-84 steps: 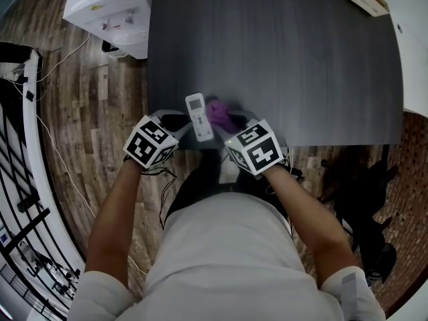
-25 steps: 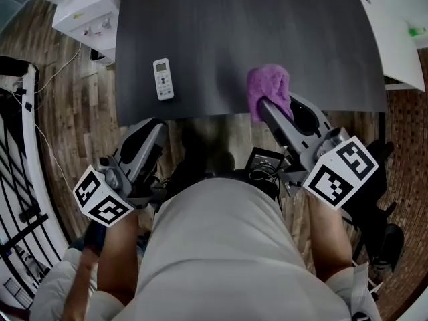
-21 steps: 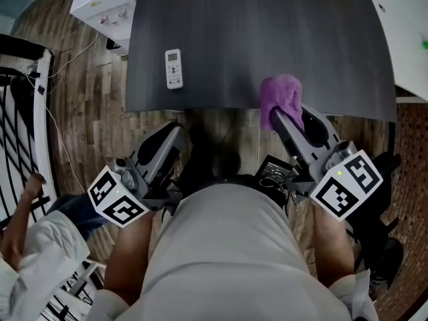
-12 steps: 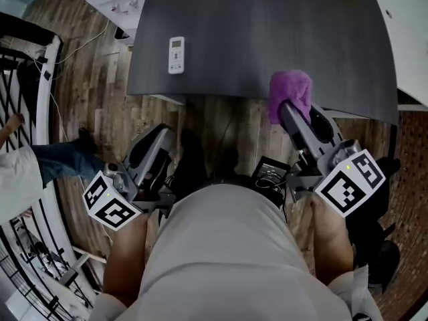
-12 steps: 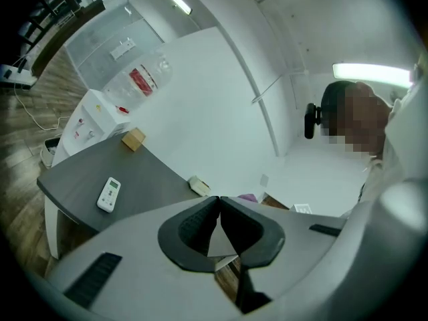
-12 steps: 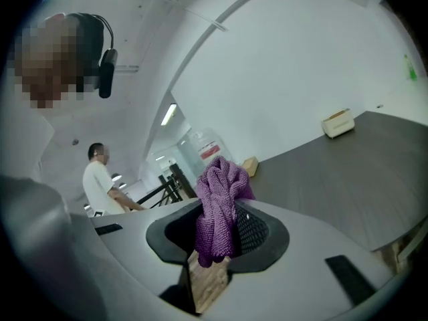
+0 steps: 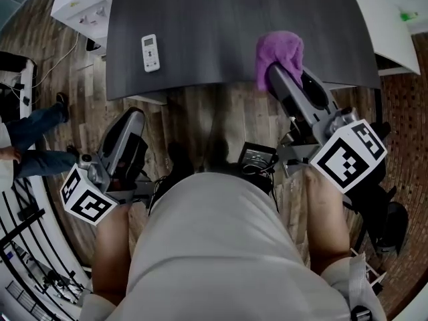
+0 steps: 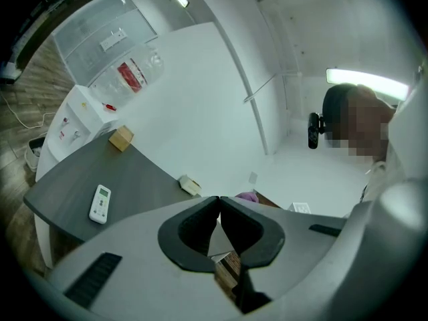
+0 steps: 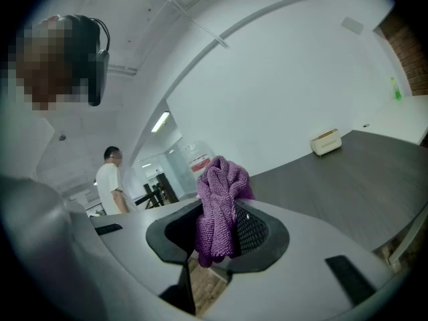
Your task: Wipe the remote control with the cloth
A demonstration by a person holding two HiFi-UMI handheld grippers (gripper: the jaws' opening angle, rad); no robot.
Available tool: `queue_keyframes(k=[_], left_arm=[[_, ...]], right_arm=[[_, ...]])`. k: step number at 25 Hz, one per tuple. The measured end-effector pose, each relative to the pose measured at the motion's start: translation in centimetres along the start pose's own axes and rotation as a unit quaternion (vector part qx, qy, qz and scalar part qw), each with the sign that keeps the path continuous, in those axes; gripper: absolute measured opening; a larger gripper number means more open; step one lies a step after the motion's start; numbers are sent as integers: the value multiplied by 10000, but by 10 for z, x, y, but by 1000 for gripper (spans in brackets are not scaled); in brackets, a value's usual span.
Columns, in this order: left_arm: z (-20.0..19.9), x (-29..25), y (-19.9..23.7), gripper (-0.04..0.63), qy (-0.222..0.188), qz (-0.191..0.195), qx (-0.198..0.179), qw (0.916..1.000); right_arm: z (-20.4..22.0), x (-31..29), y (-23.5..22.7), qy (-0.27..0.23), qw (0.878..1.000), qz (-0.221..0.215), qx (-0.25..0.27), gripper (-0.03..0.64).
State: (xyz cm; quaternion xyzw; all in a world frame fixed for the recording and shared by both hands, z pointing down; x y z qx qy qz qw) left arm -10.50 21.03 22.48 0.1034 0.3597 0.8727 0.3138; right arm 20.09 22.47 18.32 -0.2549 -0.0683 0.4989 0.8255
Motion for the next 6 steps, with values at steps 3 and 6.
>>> queue_keyframes(k=[3,6], left_arm=[[-17,4,5,20,73,49,-3,10000],[-35,9,9,20,142,98,0,9999]], right_arm=[[-12,-8,12,-90,9999,110,43,110],[-27,-17,25,-171,9996,161,155,110]])
Point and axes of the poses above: the fingertips, and each gripper's own axes: x backward along the fingers, y to its left, z out of its underside, the point moved 6 cm from there along x, backward along the fingers, and after that the axes turned 7 degrees about -z, right-handed, at the moved point
